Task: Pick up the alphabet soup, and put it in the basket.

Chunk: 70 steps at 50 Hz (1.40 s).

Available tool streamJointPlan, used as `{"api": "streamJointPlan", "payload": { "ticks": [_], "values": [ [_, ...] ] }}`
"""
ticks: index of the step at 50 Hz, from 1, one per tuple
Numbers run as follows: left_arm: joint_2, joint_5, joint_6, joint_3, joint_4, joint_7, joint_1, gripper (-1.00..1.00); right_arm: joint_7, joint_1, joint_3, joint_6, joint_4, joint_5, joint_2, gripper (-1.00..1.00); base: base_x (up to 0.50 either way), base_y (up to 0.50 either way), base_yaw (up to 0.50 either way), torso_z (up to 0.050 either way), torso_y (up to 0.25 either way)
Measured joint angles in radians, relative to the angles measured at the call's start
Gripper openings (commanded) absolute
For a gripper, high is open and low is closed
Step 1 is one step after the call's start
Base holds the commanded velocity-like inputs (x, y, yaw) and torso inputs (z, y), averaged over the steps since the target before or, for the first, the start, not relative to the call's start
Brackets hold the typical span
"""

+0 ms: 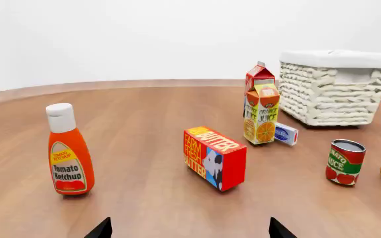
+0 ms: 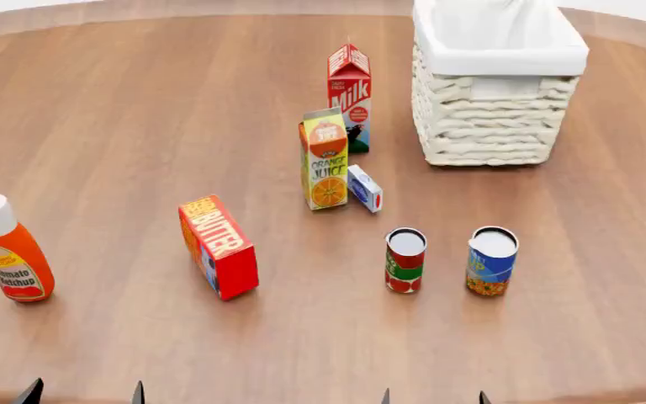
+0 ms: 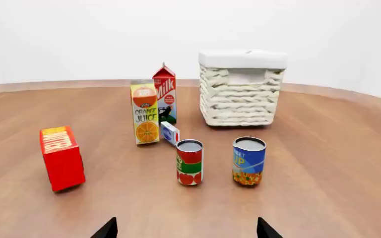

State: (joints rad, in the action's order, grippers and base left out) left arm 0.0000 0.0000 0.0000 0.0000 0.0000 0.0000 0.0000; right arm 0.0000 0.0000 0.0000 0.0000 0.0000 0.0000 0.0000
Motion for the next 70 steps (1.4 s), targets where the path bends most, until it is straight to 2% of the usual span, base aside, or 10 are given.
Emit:
{"api": "streamJointPlan", "payload": {
  "ticks": [13, 28, 39, 70],
  "values": [
    [-0.026, -0.024, 0.006, 0.026, 0.038, -0.038, 0.016, 1.00, 0.036, -0.011, -0.029, -0.004, -0.022, 0.022, 0.027, 1.00, 0.00, 0.00, 0.00, 0.000, 0.000],
    [-0.061, -0.035, 0.081, 0.035, 0.210, -0.107, 0.102, 1.00, 0.077, -0.096, -0.025, -0.038, -0.219, 0.064, 0.073, 1.00, 0.00, 0.00, 0.00, 0.000, 0.000],
    [-0.077, -0.059, 0.181, 0.022, 0.309, -0.151, 0.161, 1.00, 0.114, -0.160, -0.003, -0.125, -0.333, 0.080, 0.094, 1.00, 0.00, 0.00, 0.00, 0.000, 0.000],
    [-0.112, -0.154, 0.272, -0.001, 0.384, -0.227, 0.199, 1.00, 0.167, -0.179, 0.023, -0.180, -0.375, 0.177, 0.136, 1.00, 0.00, 0.00, 0.00, 0.000, 0.000]
  ]
}}
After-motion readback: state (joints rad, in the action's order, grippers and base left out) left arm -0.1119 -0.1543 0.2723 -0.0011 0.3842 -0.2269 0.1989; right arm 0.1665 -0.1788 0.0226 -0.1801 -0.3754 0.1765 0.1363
